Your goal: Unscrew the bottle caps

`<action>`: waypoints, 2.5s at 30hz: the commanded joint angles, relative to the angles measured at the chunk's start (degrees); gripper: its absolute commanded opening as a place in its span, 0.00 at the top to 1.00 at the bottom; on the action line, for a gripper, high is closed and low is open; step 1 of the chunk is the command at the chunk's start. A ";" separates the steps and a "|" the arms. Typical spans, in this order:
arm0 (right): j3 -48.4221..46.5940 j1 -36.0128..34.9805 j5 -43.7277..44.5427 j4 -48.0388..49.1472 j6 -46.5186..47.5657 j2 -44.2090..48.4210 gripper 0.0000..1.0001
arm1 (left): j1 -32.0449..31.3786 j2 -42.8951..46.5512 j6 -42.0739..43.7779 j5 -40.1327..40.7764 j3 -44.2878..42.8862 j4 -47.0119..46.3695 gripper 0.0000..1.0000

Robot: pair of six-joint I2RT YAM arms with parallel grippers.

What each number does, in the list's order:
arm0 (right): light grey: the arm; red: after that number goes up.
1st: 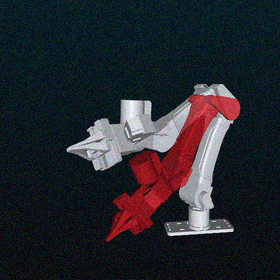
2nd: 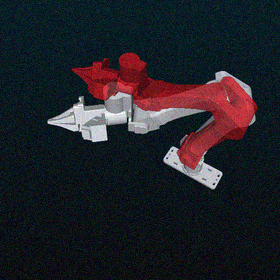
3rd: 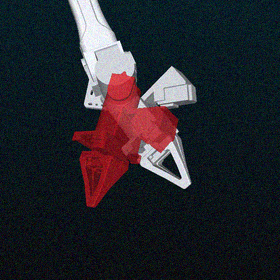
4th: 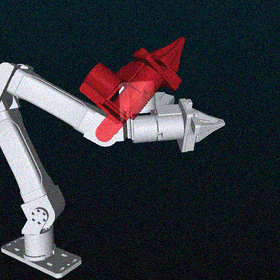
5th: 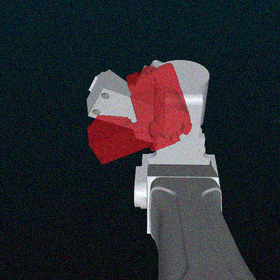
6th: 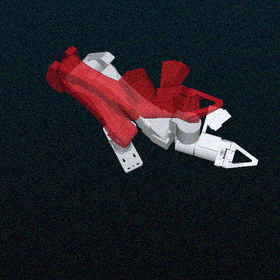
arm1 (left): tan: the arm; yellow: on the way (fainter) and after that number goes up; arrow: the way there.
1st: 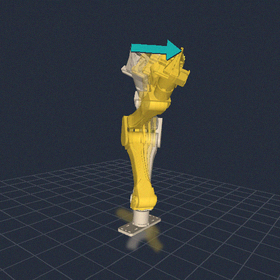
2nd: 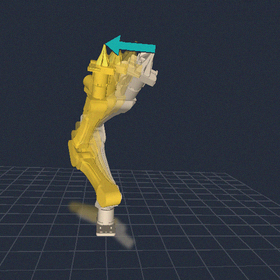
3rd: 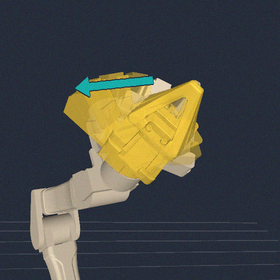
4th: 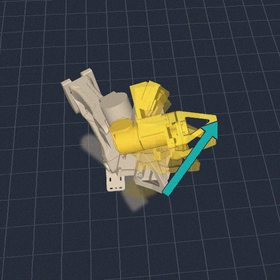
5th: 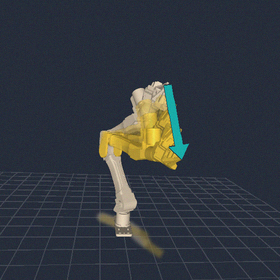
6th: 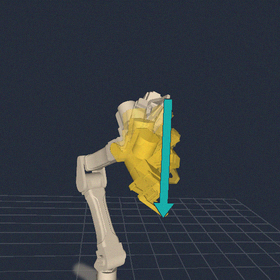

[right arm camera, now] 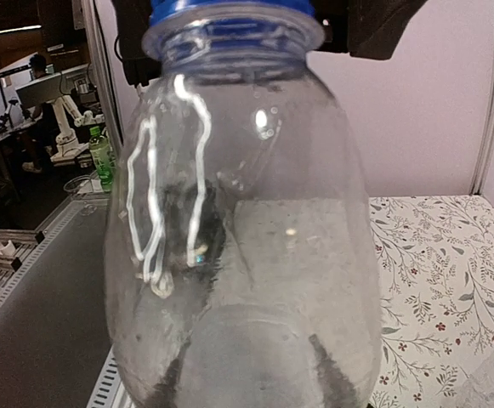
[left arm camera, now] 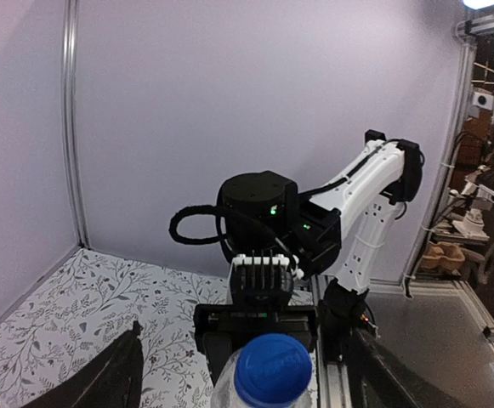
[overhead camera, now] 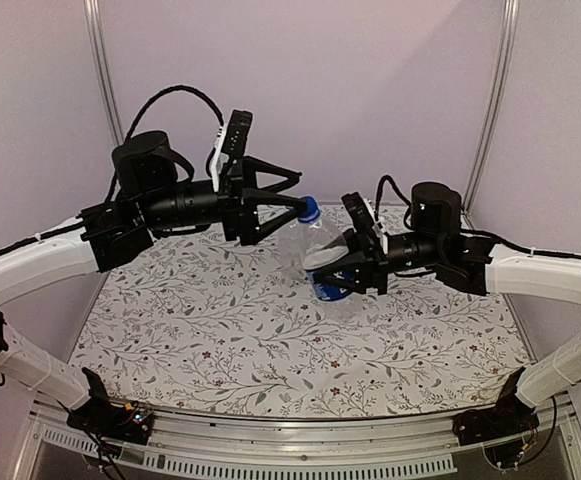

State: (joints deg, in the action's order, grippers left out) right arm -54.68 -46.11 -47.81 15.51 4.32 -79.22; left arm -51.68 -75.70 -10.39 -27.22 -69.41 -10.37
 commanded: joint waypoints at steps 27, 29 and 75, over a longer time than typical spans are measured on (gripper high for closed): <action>-2.63 0.14 -13.36 1.06 -0.47 -2.55 0.64 | 2.35 -6.23 4.61 -24.74 -4.21 -3.35 0.47; -2.72 0.14 -13.35 1.02 -0.45 -2.60 0.64 | 2.36 -6.37 4.51 -24.72 -4.18 -3.50 0.51; -2.07 -0.04 22.88 -3.07 0.29 0.52 0.66 | -6.27 -4.26 -11.54 36.08 -5.85 3.86 0.79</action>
State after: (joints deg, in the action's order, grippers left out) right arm -56.84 -46.52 -25.15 13.28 5.19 -80.31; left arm -57.98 -80.53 -22.63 5.04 -73.45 -5.19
